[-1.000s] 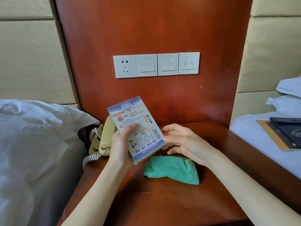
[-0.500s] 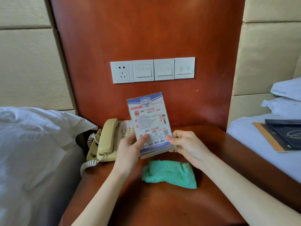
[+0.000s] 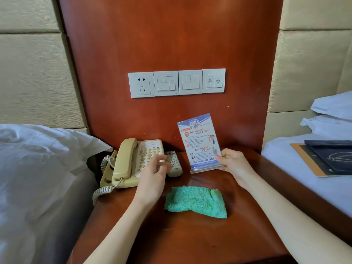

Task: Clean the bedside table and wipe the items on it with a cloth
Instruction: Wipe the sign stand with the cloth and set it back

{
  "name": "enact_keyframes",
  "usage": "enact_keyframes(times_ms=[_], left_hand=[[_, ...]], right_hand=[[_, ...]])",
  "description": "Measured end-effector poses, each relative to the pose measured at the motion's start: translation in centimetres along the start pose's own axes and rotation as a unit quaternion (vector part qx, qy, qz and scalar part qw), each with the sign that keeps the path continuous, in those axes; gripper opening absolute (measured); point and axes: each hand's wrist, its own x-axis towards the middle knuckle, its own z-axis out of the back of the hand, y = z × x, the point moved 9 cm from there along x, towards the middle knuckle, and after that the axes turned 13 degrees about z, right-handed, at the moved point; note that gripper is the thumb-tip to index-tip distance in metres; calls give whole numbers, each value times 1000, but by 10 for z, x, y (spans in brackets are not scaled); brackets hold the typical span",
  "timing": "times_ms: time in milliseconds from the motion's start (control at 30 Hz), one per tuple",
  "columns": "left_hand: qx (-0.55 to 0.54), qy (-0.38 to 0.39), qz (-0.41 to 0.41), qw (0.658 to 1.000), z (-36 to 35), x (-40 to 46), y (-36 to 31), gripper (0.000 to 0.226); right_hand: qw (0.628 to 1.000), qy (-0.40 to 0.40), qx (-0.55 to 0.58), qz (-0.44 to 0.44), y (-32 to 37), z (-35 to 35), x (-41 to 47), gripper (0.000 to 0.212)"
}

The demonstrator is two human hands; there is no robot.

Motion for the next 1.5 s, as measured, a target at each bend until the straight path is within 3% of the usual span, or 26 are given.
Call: enact_keyframes(times_ms=[167,333,533,1000,1333,1500], left_hand=[[2,-1,7,1000,0,0,1,32],[8,2,11,1000,-1,-1,2,37],[6,4,20,1000,-2,-1,4,34],[52,-37,-67,996,1,2,-11,32],[22,-61,-73,995,7,4,-12,31],[16,-61,-73,995,9,2,-12,28]], right_hand=[[979,36,-196,53,0,-2,2,12],[930,66,-353,75,-3,-13,13,28],[890,70,-447,49,-8,-20,42,26],[884,53,-464,32,-23,-40,98,31],[928,87,-359,58,-30,-49,103,31],[924,102,-361,70,-27,-48,104,30]])
